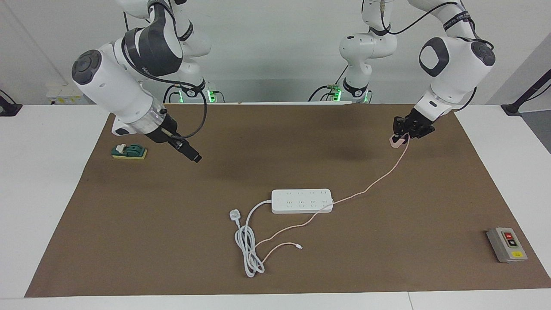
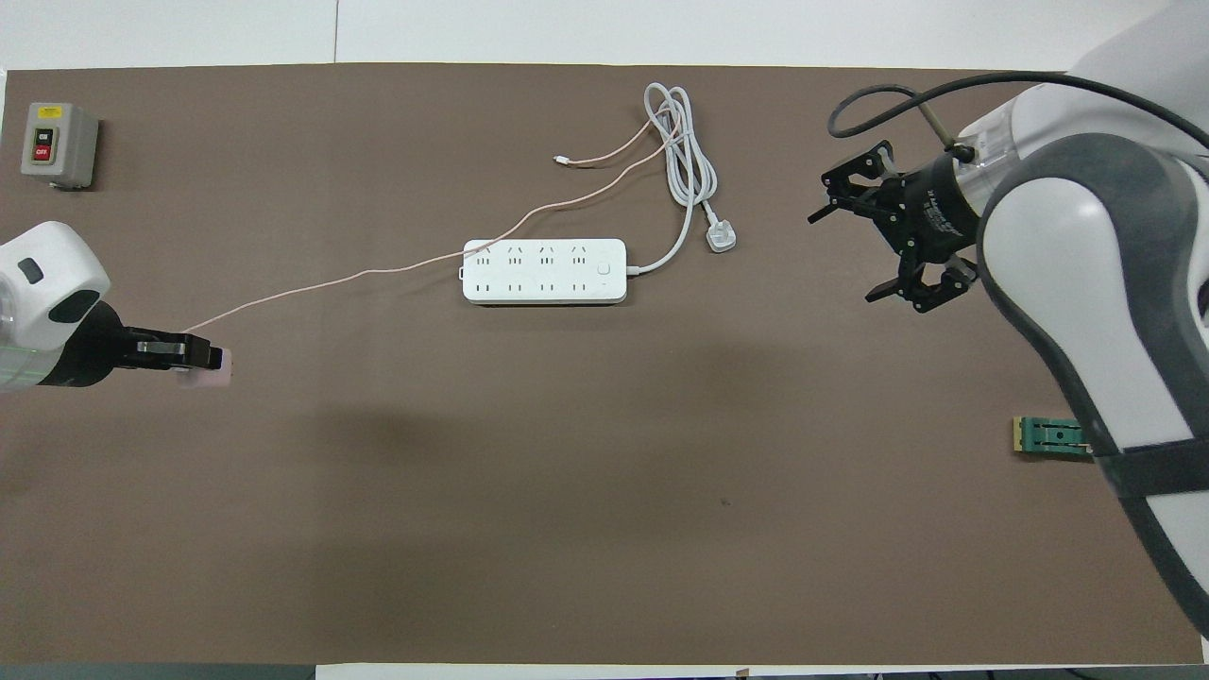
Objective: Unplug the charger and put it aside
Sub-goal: 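Carry the charger away with the left gripper while the right gripper retracts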
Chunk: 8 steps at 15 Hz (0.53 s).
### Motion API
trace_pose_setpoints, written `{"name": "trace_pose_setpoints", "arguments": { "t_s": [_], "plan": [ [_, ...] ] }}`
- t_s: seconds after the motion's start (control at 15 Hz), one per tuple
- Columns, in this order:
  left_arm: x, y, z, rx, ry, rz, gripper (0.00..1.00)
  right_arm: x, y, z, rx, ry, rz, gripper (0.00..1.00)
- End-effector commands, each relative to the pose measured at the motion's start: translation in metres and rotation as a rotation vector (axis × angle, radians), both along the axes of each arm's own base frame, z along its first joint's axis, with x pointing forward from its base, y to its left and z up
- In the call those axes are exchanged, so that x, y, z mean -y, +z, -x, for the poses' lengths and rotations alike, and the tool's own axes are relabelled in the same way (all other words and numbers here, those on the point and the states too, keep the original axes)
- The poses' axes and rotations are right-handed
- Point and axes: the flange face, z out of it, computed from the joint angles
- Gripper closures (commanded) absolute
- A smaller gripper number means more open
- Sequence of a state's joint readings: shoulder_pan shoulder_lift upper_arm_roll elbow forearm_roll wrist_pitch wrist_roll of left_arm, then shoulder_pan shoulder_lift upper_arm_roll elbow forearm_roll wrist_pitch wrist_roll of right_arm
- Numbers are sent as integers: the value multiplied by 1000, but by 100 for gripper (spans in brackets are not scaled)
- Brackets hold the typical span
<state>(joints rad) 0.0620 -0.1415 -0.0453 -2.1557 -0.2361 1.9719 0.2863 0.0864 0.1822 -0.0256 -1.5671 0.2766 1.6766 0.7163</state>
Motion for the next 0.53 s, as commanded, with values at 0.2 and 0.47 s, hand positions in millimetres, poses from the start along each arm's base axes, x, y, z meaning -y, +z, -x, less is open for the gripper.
{"name": "trace_pose_setpoints", "arguments": {
  "t_s": [0.2, 0.47],
  "plan": [
    [-21, -54, 8, 17, -6, 33, 100, 54, 27, 17, 125, 409, 124, 0],
    [-16, -80, 14, 20, 12, 38, 100, 90, 50, 27, 180, 603, 179, 0]
  ]
}}
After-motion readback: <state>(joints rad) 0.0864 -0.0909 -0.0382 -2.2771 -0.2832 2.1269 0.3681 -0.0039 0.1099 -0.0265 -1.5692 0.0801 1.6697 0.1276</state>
